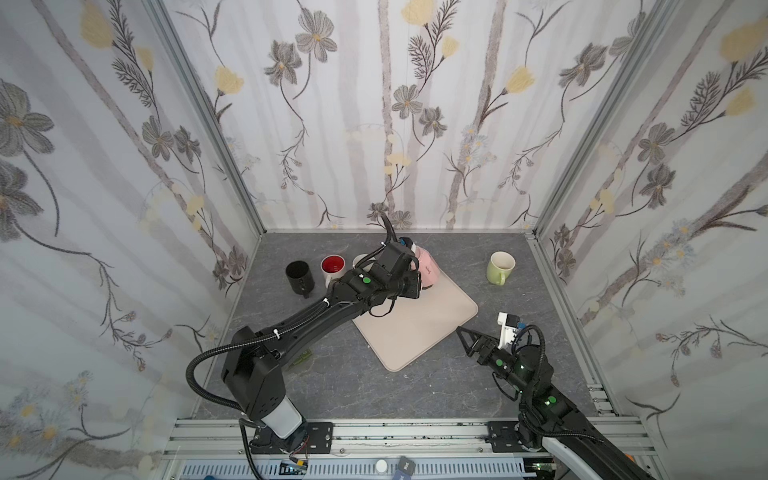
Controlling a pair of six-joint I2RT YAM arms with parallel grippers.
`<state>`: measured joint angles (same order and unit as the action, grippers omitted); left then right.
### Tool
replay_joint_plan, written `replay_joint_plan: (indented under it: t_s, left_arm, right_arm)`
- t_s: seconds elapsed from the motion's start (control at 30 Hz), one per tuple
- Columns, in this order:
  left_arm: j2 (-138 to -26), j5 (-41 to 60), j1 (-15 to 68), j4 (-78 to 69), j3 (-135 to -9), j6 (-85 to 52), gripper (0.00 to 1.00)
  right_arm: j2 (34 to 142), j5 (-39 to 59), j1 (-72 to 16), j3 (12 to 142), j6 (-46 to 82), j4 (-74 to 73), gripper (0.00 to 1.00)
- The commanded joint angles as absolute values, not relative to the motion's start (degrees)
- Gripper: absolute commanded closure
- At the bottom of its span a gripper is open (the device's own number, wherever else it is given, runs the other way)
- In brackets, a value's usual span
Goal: Turn the mug right side up
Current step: 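Lift and tilt the pink mug with the left gripper while the right advances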
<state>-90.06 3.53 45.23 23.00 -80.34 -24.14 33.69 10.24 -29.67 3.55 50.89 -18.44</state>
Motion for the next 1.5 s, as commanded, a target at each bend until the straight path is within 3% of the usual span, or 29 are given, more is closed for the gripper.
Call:
replay_joint_plan:
  t_s: [0.0,0.4,0.97,1.07,1.17,1.47]
  left_arm:
    - [-86.86,7.42,45.36,11.79,-78.66,-25.36,1.0]
    - [-77.84,10.84,45.32,-2.44,-67.94,-25.44,1.0]
    - [-72.42,17.58,45.35,-17.54,-59.46,-29.09,1.0]
    - [-72.42,18.59,45.27,-19.71,-58.48,-30.17,1.0]
    - [-72.42,19.08,45.35,-21.24,-57.8,-30.83,1.0]
    - [-72.43,22.38,45.26,-25.46,-56.68,-32.93,1.0]
  right_arm:
    - [34.74,11.5,-29.72,5.08,50.3,-23.32,0.04]
    - [47.45,19.54,-29.72,13.3,46.85,-30.89,0.03]
    - [56.17,24.87,-29.7,16.95,50.9,-47.81,0.04]
    - [57.89,25.69,-29.72,18.21,51.2,-50.18,0.08]
    - [59.99,27.21,-29.69,19.82,51.25,-52.45,0.19]
    - [65.51,31.46,-29.7,23.21,51.99,-57.81,0.32]
